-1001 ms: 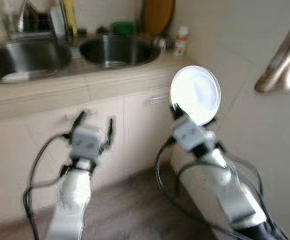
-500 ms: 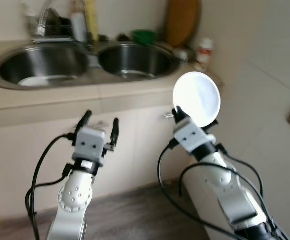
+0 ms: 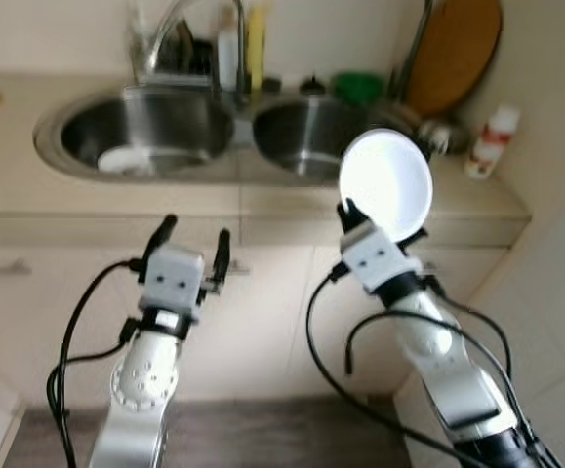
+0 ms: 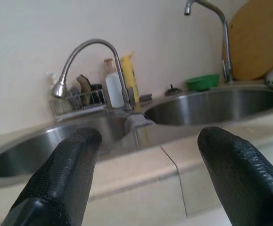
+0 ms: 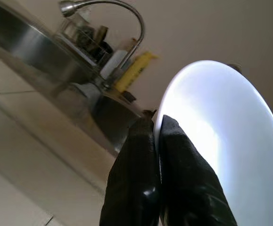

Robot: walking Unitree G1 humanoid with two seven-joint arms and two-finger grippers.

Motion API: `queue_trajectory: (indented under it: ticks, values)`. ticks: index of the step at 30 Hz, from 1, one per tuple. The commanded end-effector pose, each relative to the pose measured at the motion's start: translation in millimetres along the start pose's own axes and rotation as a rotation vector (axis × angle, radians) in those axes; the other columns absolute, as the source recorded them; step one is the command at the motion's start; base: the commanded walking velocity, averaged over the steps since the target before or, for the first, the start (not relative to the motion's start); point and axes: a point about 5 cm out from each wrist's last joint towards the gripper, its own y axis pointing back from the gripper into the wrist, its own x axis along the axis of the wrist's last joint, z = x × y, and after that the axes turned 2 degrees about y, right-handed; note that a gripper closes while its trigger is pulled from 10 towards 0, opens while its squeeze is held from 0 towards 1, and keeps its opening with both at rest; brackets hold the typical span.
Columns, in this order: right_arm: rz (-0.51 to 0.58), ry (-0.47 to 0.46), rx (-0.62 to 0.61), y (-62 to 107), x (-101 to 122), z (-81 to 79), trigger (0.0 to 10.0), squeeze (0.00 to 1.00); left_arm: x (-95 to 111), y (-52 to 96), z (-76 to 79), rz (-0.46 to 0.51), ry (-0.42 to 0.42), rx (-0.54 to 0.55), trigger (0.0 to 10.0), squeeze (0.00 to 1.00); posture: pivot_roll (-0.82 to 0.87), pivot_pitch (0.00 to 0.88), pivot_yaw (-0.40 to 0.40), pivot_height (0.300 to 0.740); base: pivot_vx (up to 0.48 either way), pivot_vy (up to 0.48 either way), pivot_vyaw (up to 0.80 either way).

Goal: Kitchen organization

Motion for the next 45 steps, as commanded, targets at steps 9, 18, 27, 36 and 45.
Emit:
queue_trajectory:
  ticks: [9,18,27,36,45]
  values:
    - [0.047,0.014,-0.002,-3.7,10,1.2,0.0,0.0,1,0.1,-4.3,0.004,-0.013,0.009,10.0,0.0,0.09,0.0,-0.081,0.74,0.33,0.0,0.27]
    - [0.037,-0.031,-0.027,-5.0,10,4.0,0.0,0.0,2,-0.1,-4.9,0.005,-0.013,0.008,10.0,0.0,0.09,0.0,-0.081,0.74,0.329,0.0,0.36]
    - [0.038,-0.038,-0.029,-5.8,11,4.5,0.0,0.0,2,-0.6,-4.6,0.007,-0.013,0.009,10.0,0.0,0.09,0.0,-0.081,0.74,0.325,0.0,0.0]
    - [0.027,-0.071,-0.012,-6.3,9,3.4,0.0,0.0,3,-1.8,-3.5,0.012,-0.01,0.017,10.0,0.0,0.09,0.0,-0.083,0.74,0.0,0.0,0.0]
    - [-0.072,-0.183,0.121,-14.3,-4,-7.2,0.0,0.0,3,-3.2,-2.5,0.019,-0.009,0.017,10.0,0.0,0.09,0.0,-0.078,0.74,0.0,0.0,0.0]
